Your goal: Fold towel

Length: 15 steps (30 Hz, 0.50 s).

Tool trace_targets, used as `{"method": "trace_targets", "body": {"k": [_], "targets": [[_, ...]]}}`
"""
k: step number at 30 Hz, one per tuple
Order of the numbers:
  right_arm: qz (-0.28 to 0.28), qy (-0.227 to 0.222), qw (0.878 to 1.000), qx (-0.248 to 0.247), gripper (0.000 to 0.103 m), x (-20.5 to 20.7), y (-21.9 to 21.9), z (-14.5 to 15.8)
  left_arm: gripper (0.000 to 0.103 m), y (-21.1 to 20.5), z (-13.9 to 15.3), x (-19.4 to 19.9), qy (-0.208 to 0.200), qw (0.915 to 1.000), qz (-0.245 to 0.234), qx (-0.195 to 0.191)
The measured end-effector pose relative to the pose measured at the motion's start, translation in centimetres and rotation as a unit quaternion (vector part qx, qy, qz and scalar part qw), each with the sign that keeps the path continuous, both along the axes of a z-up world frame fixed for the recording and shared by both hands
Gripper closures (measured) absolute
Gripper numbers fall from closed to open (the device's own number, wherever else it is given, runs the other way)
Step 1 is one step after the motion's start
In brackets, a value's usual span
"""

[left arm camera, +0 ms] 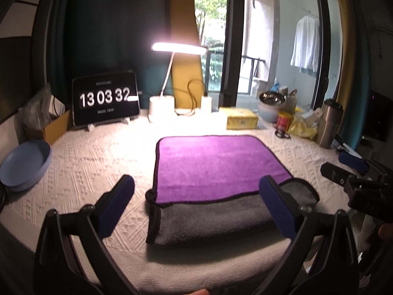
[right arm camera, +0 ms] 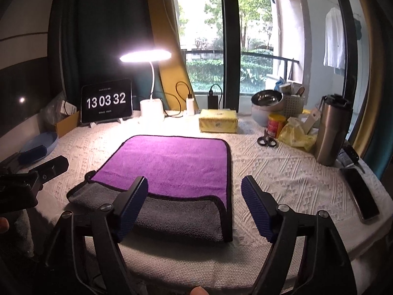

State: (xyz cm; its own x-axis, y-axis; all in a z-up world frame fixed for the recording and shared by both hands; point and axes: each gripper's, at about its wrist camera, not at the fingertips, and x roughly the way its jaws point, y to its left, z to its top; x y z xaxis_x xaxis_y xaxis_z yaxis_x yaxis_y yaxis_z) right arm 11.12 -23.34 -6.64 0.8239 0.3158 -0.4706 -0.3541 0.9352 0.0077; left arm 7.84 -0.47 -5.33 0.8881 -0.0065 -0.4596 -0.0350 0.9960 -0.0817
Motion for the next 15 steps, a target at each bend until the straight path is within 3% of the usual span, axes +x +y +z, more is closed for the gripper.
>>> {"method": "trace_targets", "body": {"k": [8, 10, 15], "targets": [[0.004, 0.036, 0.999, -0.01, 0.028, 2.4, 0.2, -2.2, 0.003, 1.2, -4.0, 3.0, 0.074, 0.9967, 0.003, -0.032], [0.003, 0.045, 0.999, -0.01, 0.028, 2.9, 0.1, -2.7, 0.012, 1.4, -4.8, 3.5, 0.089, 0.9955, 0.007, -0.031], [0.003, 0.068, 0.998, -0.017, 0.028, 4.3, 0.1, -4.2, 0.02, 2.2, -6.9, 4.8, 0.129, 0.9908, 0.016, -0.039]]}}
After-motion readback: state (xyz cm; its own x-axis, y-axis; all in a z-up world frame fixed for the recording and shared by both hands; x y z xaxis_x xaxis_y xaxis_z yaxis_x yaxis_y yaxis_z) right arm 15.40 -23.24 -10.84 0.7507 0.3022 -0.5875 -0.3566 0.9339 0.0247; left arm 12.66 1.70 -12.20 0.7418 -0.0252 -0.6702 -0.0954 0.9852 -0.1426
